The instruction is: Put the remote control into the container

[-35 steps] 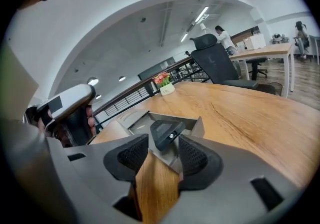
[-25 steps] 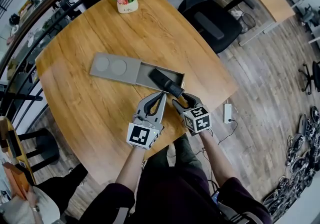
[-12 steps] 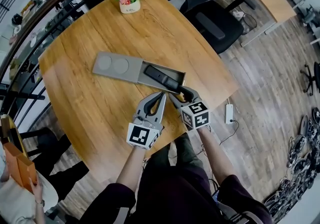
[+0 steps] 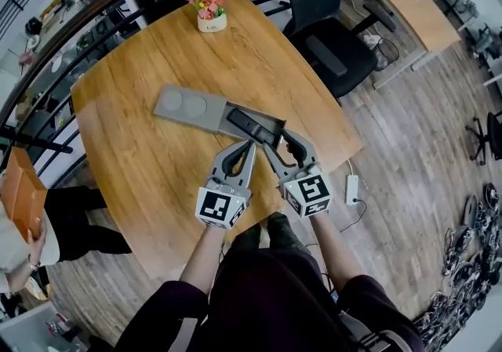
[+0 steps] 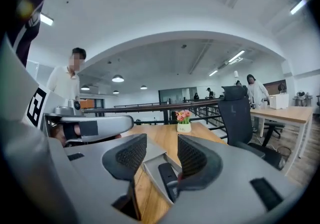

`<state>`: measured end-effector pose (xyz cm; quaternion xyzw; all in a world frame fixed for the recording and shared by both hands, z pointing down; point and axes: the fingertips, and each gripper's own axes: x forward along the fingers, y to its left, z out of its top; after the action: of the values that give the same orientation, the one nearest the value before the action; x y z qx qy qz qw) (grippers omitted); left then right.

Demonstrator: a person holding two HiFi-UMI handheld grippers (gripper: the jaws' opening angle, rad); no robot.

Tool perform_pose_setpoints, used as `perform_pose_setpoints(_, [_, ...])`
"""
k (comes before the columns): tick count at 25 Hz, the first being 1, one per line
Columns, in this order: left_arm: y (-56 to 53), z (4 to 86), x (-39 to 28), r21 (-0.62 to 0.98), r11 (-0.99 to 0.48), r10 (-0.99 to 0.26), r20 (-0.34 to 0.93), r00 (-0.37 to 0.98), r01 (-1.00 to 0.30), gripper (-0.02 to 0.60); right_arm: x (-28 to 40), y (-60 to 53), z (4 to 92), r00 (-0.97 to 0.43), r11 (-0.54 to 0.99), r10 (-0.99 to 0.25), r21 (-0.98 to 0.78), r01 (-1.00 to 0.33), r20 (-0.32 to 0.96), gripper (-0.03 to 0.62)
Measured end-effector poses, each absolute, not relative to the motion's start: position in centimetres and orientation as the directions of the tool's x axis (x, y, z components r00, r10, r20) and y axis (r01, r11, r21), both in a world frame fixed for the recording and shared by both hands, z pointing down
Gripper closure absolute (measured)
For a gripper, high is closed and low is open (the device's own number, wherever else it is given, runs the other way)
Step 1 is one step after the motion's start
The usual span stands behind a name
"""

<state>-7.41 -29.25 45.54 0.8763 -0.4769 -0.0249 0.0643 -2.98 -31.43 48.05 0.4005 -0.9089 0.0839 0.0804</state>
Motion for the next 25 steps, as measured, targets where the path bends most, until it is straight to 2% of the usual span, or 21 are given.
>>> perform_pose_setpoints(5, [-28.8, 43.4, -6.5, 0.105, -0.544, -0.837, -0.005, 0.547, -0.832, 0.569, -2.8, -30.3, 44.6, -0.699, 0.698, -0.702, -0.066, -0.713, 0.135, 0.399])
perform_pose_setpoints(9, [-28.8, 42.6, -6.1, 0.088, -0.544, -0.838, -0.012, 0.545, -0.835, 0.569, -2.1, -30.6, 43.3, -0.687, 0.686, -0.721, -0.050, -0.726, 0.090, 0.505])
perform_pose_setpoints(12, [-29.0, 42.3, -5.8, 0.078, -0.544, -0.838, -0.014, 0.545, -0.835, 0.569, -1.9, -30.5, 42.8, -0.693, 0.692, -0.717, -0.040, -0.721, 0.070, 0.551])
perform_pose_setpoints(25, [-29.4, 42.3, -5.6, 0.059, -0.541, -0.841, -0.005, 0.541, -0.839, 0.569, -1.6, -31.4, 42.1, -0.696, 0.695, -0.716, -0.040, -0.718, 0.048, 0.576])
